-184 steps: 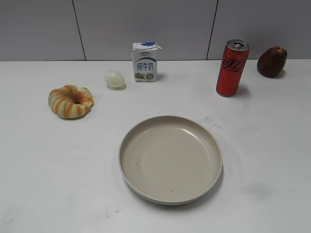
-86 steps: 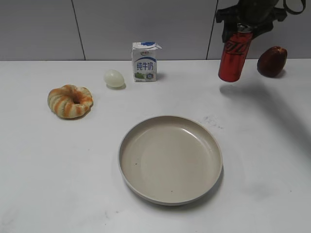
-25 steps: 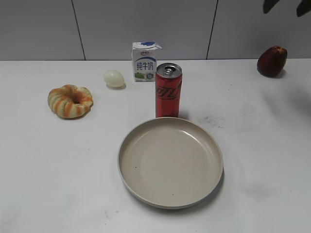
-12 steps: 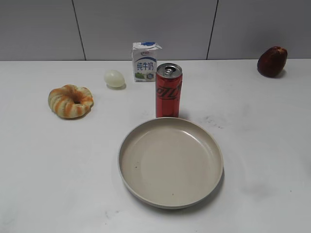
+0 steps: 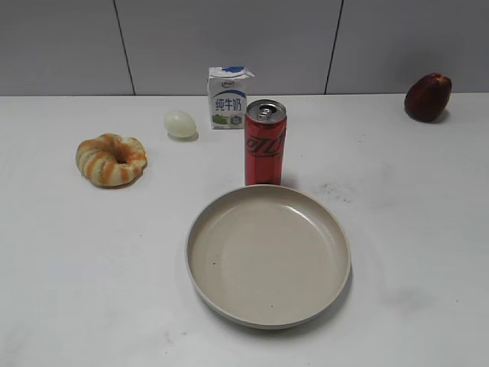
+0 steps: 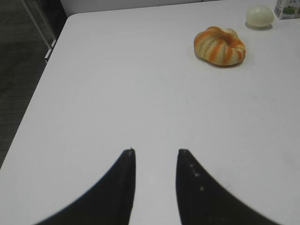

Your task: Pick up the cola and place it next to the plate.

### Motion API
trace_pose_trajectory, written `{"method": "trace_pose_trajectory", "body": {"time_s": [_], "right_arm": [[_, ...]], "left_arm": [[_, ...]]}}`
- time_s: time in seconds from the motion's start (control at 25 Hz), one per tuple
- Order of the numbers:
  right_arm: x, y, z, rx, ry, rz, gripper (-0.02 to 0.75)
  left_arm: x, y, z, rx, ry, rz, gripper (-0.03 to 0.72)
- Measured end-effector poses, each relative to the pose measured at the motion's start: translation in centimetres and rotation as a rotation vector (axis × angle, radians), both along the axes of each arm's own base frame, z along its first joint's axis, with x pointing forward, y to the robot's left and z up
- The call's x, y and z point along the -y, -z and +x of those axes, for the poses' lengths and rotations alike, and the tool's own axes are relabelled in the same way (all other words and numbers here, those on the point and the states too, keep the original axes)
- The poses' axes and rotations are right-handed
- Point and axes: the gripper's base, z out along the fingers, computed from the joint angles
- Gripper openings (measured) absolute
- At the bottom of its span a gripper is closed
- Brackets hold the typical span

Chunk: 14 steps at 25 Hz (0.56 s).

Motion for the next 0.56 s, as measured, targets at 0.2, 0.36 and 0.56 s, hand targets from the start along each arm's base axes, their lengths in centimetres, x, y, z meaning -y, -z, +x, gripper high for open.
{"method": "trace_pose_trajectory", "body": {"time_s": [0.2, 0.36, 0.56], "right_arm": [[0.1, 1.4, -3.9, 0.116, -0.001, 0.003, 0.592], [0.1, 0.7, -6.2, 0.267, -0.002, 0.008, 0.592], [0.2, 0.4, -8.7, 0.429, -0.002, 0.013, 0.591]], "left_arm": [[0.0, 0.0, 0.0, 0.0, 0.0, 0.0, 0.236], [0.0, 0.0, 0.0, 0.0, 0.0, 0.0, 0.236], [0.0, 0.0, 0.0, 0.0, 0.0, 0.0, 0.236]]}}
